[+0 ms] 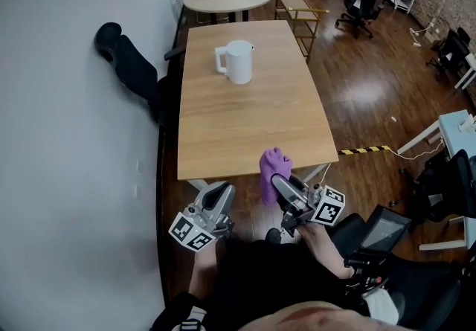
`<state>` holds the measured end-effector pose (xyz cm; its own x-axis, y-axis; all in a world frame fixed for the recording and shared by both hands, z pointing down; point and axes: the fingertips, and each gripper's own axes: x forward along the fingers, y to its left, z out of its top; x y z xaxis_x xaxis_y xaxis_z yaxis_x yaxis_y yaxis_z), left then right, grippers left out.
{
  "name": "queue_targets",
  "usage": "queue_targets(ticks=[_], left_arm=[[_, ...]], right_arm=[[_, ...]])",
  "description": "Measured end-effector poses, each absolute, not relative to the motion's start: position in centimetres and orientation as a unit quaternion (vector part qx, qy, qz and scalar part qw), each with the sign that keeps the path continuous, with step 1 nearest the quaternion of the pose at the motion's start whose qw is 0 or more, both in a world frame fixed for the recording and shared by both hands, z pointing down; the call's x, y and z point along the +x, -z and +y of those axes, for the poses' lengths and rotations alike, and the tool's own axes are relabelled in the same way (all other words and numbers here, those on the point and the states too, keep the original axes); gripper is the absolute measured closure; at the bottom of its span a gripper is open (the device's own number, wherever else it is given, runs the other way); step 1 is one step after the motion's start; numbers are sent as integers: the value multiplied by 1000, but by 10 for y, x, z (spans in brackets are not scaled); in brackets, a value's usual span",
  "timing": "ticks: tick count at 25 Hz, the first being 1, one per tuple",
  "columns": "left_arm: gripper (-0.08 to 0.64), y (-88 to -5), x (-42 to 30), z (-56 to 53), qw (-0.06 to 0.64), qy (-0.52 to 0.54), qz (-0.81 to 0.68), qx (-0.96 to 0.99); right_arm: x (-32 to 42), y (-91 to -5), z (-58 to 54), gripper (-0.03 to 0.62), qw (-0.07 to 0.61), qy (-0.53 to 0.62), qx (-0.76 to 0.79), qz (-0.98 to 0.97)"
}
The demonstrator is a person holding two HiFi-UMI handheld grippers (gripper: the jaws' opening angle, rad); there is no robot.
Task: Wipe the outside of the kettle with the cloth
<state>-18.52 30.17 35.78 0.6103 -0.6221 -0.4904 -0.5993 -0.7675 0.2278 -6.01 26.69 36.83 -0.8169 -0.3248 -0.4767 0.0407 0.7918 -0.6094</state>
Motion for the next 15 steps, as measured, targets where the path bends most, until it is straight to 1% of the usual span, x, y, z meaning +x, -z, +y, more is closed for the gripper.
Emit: queue_targets(ticks=[5,8,15], left_arm=[[480,-355,-180,298,8,276,-335,901],[480,-353,-179,291,-2,273,-332,903],[485,-358,-181,281,-7,277,-337,900]], right_arm=[[-60,-356,271,520,298,284,-71,909],[-55,-370,258,518,306,300,-83,900],[-54,-378,248,519,314,296,-83,898]])
